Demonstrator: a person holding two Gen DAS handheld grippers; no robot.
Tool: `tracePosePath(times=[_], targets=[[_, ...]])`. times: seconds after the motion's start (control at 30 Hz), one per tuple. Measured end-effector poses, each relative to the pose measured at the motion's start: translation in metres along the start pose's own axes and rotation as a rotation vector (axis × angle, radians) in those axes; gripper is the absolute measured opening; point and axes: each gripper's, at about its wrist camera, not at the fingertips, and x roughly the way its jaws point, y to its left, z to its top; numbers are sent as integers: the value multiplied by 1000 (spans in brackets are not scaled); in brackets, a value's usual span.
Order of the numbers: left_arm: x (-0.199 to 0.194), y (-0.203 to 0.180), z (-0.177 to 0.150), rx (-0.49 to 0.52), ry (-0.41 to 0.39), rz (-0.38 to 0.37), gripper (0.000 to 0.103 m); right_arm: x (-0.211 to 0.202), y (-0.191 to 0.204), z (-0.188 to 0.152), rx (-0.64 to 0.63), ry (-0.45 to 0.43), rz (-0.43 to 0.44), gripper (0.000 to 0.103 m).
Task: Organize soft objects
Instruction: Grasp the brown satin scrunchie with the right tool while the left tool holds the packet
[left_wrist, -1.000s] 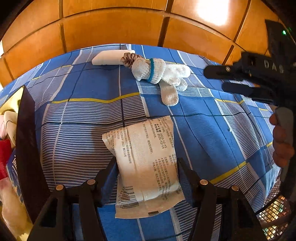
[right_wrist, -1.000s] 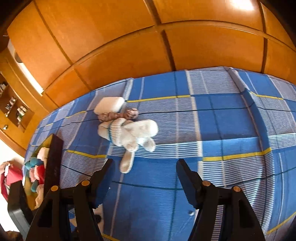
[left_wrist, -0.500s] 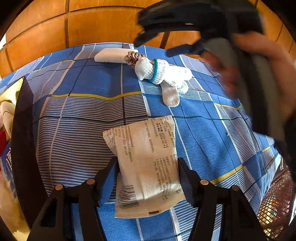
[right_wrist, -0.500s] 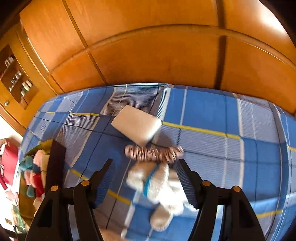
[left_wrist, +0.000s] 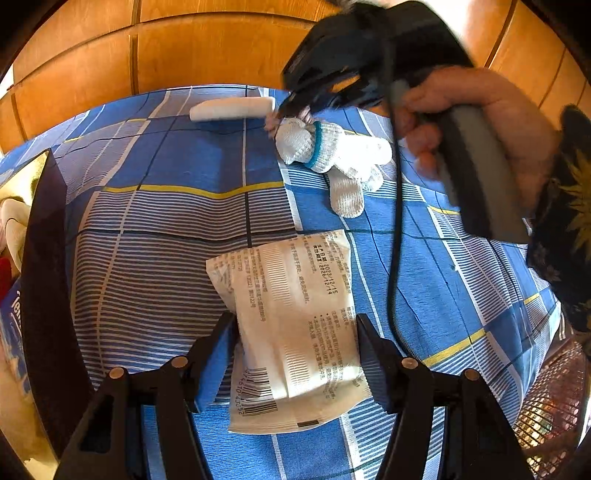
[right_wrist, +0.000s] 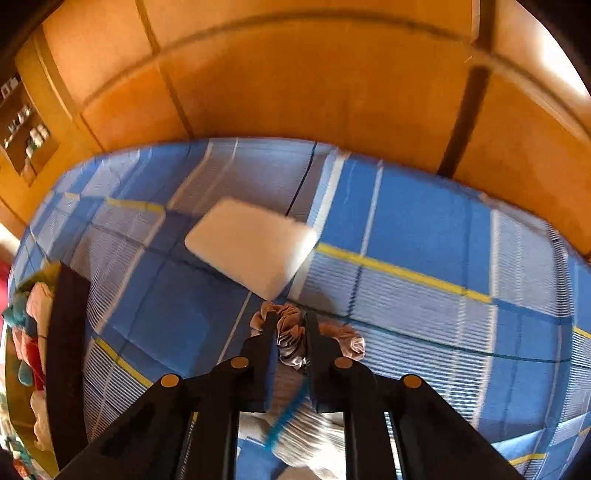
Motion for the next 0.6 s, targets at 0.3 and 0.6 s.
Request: tracePosePath(times=[0.3, 0.6], targets=[[-2, 0, 0, 8, -5, 13, 65, -93, -29, -15, 82, -179, 25, 12], [-2, -4, 1, 23, -10, 42, 65, -60, -51, -118, 121, 51, -43, 12]])
